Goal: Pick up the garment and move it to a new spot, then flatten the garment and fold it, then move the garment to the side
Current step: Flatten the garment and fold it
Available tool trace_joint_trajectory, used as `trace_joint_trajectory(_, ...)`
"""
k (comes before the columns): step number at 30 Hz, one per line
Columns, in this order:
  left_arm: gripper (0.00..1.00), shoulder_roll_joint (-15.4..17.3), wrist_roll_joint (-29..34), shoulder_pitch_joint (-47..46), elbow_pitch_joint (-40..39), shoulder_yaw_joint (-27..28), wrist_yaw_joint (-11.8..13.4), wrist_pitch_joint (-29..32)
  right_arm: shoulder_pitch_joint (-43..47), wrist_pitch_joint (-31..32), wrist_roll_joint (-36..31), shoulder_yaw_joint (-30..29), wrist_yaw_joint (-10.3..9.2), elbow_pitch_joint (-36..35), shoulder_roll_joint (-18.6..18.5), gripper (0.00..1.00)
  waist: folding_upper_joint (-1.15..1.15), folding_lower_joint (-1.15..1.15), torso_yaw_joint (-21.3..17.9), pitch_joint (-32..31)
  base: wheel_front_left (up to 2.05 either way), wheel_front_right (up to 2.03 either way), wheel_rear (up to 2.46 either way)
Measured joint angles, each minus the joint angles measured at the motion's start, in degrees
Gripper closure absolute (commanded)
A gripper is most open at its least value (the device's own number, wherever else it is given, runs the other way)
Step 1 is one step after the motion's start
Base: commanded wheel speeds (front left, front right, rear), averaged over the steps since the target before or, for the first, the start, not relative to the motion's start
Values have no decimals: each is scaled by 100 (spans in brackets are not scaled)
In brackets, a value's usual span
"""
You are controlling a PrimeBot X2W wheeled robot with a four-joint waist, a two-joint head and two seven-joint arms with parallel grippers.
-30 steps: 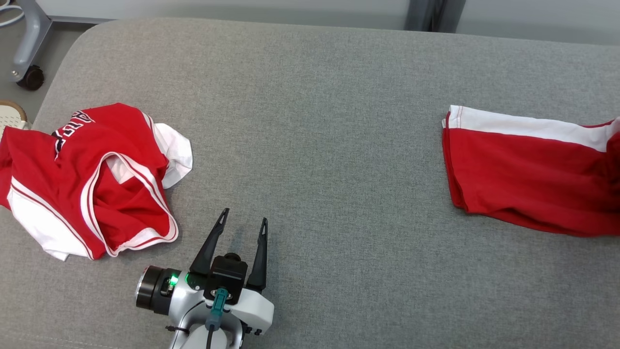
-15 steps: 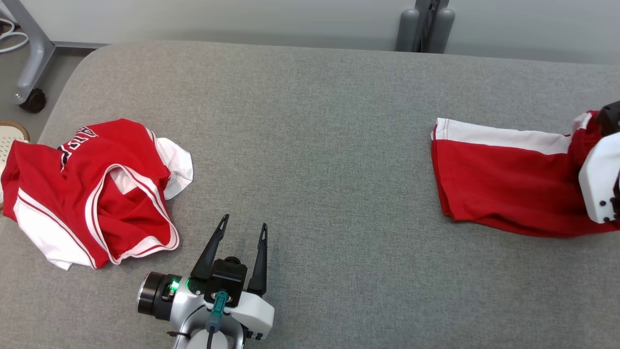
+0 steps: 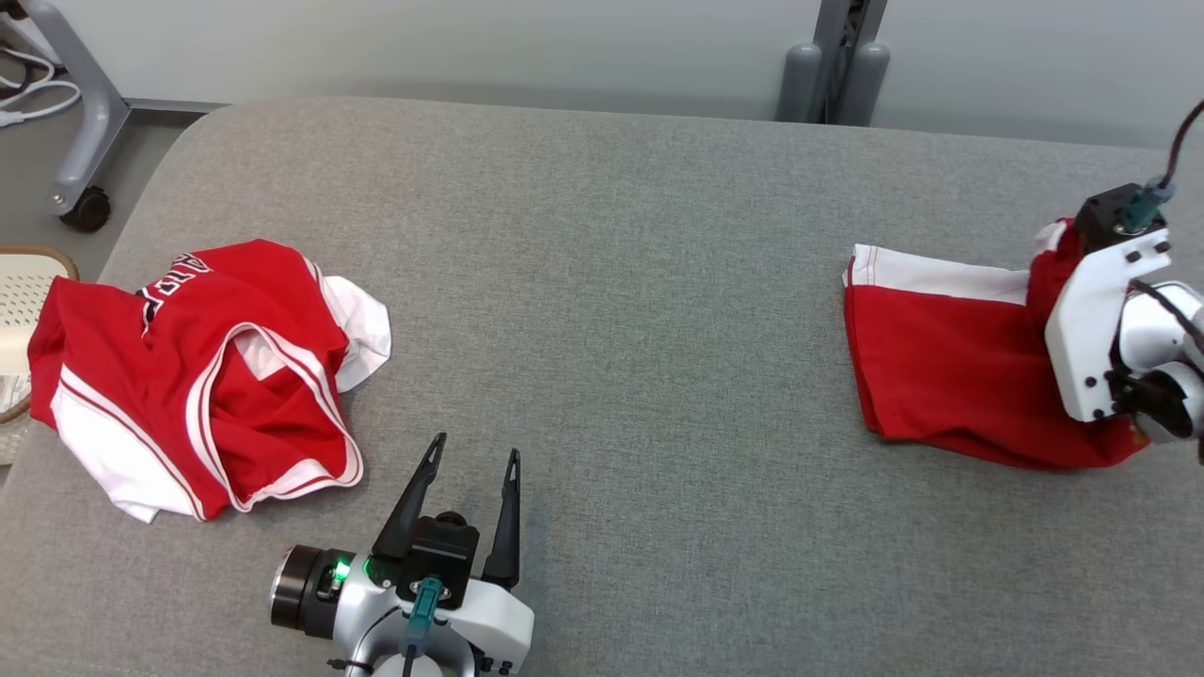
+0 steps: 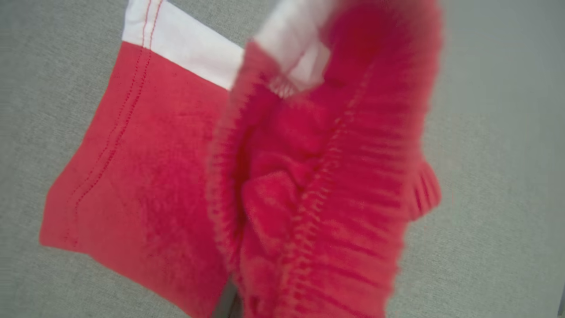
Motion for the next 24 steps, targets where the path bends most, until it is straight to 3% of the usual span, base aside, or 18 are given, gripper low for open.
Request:
trace_joint_trajectory(10,0,-2,-55,42,55,-37,-7,0,1,169,421,-21,0,311,477,100,0,0,193,-1,0,0,0)
trace_joint_trajectory(24,0,-4,-129,58,64,-125,-1,0,86,299,642,-20,0,688,833,100,0,0,422,65,0,0,0)
